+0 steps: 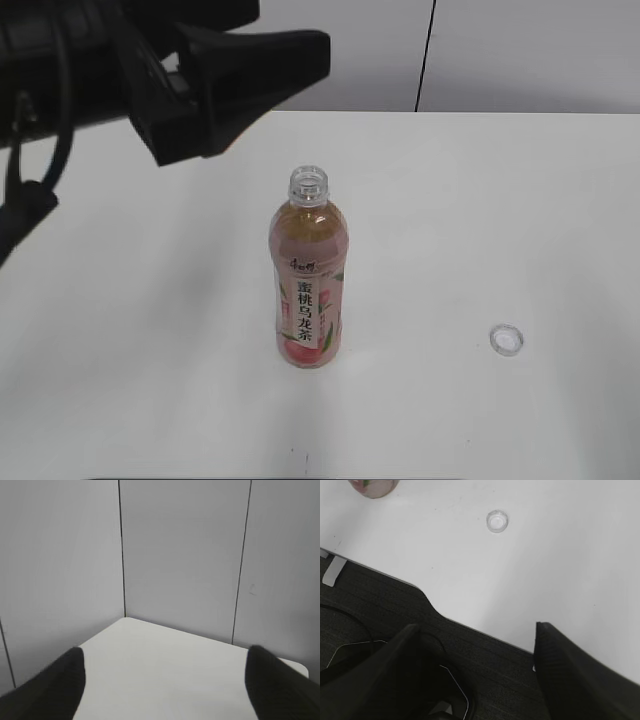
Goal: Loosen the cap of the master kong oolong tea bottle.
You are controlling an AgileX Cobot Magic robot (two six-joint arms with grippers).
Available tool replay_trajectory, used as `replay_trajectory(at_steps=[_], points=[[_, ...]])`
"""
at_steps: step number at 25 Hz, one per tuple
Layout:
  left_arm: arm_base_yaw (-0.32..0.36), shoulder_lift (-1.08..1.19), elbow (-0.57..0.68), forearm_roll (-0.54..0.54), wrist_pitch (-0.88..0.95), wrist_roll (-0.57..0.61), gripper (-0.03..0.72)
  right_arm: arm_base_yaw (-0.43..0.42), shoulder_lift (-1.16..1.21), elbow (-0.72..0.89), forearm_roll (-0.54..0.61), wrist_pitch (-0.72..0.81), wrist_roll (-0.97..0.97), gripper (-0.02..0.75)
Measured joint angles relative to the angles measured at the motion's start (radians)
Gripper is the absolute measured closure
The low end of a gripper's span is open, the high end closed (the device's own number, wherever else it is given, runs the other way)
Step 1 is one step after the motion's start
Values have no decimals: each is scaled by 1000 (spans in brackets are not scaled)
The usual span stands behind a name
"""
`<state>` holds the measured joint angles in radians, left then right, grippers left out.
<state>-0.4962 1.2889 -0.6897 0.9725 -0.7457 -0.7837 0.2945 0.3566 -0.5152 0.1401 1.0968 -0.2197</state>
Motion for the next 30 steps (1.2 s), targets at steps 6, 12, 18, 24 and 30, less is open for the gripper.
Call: replay_trajectory(at_steps=[6,12,18,24,30], points=[[0,-115,1,73,123,-74,97,0,0,0,0,0,0,214],[-1,-192,14,21,268,-127,97,0,0,0,0,0,0,214],[-58,-331,47,-368,562,186,97,0,0,0,0,0,0,214],[-208,-579,54,-858,1039,649,97,0,0,0,1,0,0,214],[-239,-886,54,-950,1479,693,97,0,0,0,1,0,0,214]])
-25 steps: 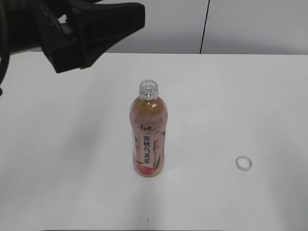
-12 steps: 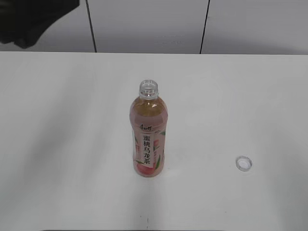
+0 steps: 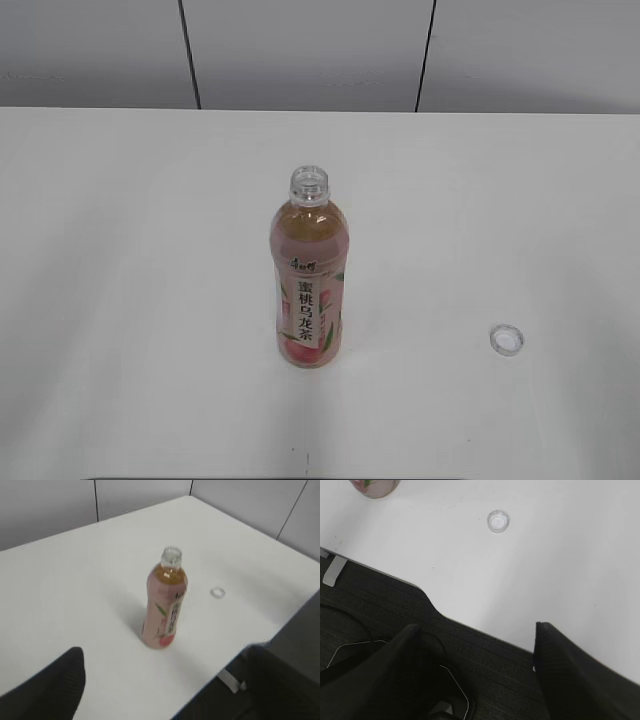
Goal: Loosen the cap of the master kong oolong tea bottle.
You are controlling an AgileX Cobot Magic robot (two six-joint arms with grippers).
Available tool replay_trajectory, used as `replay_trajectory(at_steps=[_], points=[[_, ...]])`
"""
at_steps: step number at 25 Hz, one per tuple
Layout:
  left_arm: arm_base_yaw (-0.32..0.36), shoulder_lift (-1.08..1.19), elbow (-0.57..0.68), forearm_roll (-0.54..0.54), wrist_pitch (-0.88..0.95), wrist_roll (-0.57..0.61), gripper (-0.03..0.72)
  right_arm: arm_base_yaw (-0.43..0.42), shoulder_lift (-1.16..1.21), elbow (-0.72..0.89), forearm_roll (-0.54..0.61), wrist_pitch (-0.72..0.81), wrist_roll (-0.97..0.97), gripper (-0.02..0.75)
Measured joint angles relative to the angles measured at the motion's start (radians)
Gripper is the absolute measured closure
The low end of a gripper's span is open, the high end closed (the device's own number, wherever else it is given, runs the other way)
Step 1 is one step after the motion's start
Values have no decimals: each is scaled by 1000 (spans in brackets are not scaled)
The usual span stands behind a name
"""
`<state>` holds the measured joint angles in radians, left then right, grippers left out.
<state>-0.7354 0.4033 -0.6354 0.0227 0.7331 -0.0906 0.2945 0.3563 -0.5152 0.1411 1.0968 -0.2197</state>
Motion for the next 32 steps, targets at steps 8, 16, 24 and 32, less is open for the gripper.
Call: replay_trajectory(at_steps=[8,16,24,32], points=[[0,-289,30,60,260,3,99,0,0,0,0,0,0,216],[0,-309,74,43,290,46,100,0,0,0,0,1,0,216],[0,-310,74,41,290,47,100,0,0,0,0,1,0,216],[4,-310,74,41,290,47,100,0,0,0,0,1,0,216]])
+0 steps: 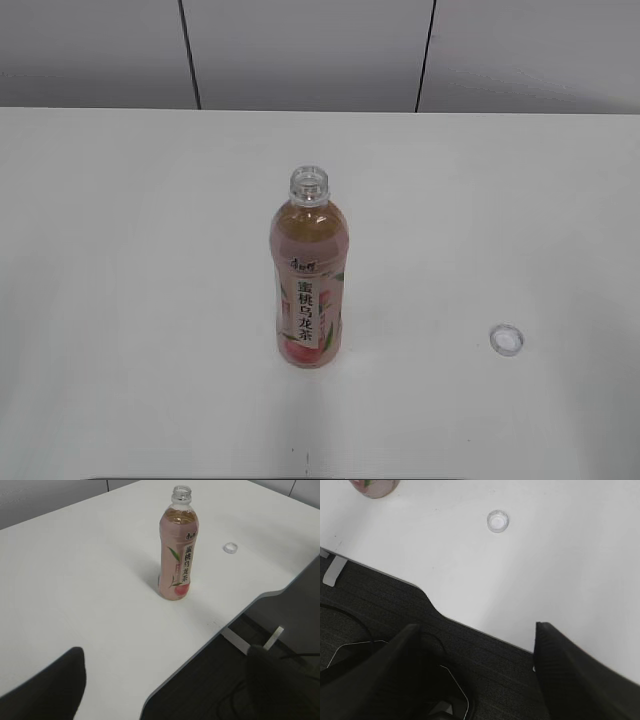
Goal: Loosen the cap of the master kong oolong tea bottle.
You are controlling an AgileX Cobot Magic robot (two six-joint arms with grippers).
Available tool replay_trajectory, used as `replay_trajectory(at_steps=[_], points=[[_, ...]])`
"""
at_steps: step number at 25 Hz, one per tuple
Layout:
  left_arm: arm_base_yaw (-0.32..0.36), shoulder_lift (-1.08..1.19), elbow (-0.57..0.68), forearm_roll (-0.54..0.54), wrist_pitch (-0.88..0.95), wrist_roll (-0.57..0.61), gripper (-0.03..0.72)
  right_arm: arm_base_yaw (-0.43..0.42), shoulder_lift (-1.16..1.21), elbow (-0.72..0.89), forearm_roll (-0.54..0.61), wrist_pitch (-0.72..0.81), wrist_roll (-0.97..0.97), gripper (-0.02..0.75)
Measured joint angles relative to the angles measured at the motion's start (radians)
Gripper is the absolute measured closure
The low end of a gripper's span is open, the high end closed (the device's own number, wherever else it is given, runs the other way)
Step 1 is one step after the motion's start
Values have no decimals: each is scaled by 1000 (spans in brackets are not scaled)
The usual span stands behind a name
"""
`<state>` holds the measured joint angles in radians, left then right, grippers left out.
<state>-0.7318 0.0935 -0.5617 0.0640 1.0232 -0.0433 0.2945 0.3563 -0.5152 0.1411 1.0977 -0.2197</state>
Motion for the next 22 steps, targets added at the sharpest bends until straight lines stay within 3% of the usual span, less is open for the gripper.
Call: replay_trajectory(at_steps=[3,9,11,14,22], points=[[93,-1,0,-1,0,0,100,-7,0,0,1,0,0,216],[490,-1,0,-1,0,0,100,-148,-60,0,7,0,0,216],[595,-5,0,-1,0,0,100,-190,-123,0,7,0,0,216],[652,-36,0,-1,0,0,100,-241,-238,1,7,0,0,216],[656,-100,0,0,3,0,101,-273,-361,1,10,5,0,216]])
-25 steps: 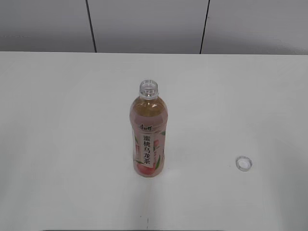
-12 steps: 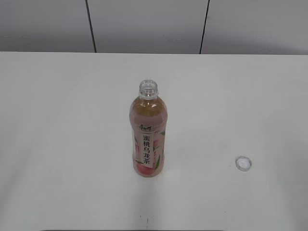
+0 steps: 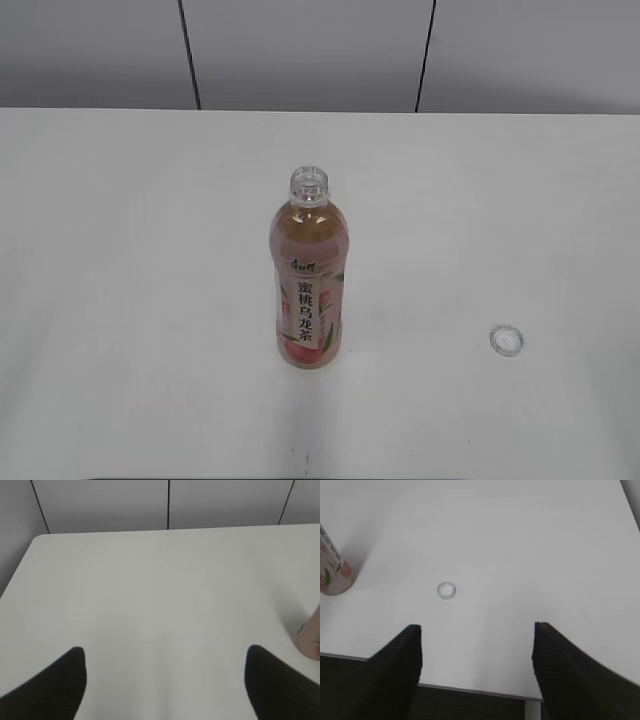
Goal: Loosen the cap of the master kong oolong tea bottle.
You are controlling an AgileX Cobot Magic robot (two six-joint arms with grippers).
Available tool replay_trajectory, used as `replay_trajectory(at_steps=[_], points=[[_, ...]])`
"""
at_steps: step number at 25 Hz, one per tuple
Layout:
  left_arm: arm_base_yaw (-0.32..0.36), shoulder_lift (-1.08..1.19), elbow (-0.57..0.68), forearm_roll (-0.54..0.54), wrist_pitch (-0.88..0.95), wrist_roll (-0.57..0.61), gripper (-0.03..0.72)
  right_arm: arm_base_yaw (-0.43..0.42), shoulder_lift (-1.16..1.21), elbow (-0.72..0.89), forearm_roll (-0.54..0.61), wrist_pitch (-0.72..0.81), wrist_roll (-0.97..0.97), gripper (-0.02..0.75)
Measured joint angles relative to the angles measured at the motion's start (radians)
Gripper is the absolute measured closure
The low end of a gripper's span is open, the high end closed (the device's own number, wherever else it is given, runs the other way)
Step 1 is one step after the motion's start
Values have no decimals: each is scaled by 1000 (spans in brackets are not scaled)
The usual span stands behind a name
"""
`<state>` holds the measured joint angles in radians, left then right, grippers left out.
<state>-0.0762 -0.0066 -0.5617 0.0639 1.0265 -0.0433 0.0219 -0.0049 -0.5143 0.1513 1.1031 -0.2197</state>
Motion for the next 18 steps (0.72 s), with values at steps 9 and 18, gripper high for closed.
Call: replay_trajectory(at_steps=[9,18], points=[[0,0,0,2,0,0,101,0,0,1,1,1,0,216],[0,0,0,2,0,0,101,0,0,1,1,1,0,216]])
